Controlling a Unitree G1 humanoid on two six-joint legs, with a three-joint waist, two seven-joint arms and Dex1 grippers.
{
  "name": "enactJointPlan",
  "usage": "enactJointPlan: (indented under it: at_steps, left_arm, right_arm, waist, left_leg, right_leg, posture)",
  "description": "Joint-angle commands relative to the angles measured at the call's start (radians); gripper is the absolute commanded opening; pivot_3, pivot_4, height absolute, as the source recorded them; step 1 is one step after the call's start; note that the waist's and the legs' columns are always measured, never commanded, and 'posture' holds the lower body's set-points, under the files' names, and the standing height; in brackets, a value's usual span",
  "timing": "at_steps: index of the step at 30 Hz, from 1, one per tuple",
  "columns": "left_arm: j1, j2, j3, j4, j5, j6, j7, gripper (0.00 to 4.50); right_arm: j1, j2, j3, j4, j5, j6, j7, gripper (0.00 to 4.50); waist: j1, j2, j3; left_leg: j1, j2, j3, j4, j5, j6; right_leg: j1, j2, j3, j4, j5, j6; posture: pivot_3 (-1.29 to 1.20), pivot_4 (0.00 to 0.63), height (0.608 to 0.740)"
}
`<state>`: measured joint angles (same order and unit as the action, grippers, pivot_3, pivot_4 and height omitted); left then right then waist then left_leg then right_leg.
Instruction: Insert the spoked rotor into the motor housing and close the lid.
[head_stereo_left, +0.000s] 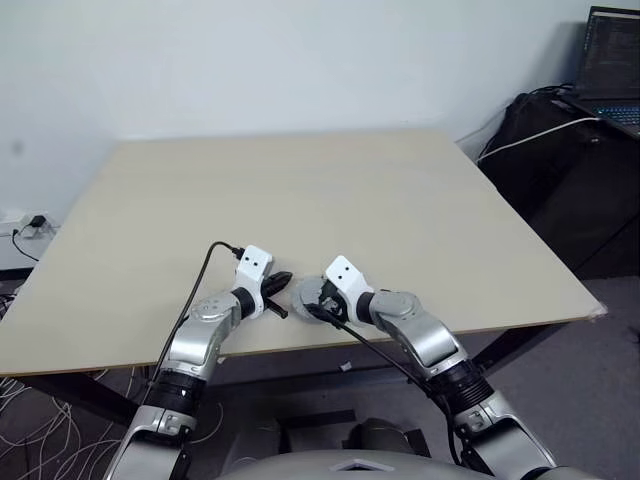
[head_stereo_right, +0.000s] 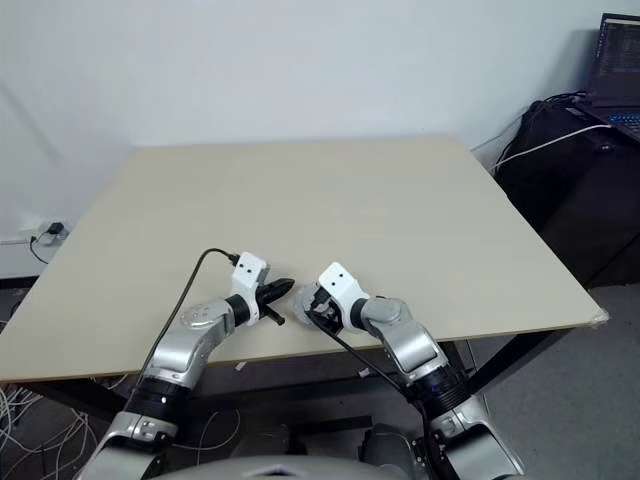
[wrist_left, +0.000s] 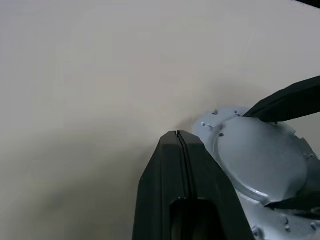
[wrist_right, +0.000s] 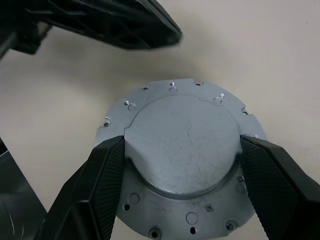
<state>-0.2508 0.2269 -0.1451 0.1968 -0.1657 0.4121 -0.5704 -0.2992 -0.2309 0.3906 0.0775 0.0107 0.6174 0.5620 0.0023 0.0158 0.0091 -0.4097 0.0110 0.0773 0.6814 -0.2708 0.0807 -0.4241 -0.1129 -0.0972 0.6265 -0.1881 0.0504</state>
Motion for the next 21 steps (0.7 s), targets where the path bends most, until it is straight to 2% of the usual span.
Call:
enactJointPlan:
  at_steps: [1, 21]
  left_arm:
    - [-0.053, -0.003, -0.016, 0.004, -0.002, 0.064, -0.016, 0.0]
    - [-0.118, 0.029, -0.131, 0.039, 0.066, 0.233, -0.071, 0.0]
  right_arm:
    - [0.019, -0.015, 0.01, 0.078, -0.047, 0.048, -0.044, 3.21]
    - [0.027, -0.015, 0.014, 0.064, -0.047, 0.051, -0.05, 3.21]
  waist:
    - [-0.001, 0.0, 0.0]
    - [-0.001, 0.0, 0.0]
  left_leg:
    - [0.0, 0.0, 0.0, 0.0, 0.0, 0.0]
    - [0.0, 0.0, -0.001, 0.0, 0.0, 0.0]
  right_leg:
    - [0.0, 0.0, 0.0, 0.0, 0.0, 0.0]
    - [0.0, -0.002, 0.0, 0.0, 0.0, 0.0]
  posture:
    - [0.0, 0.0, 0.74]
    - [0.0, 0.0, 0.74]
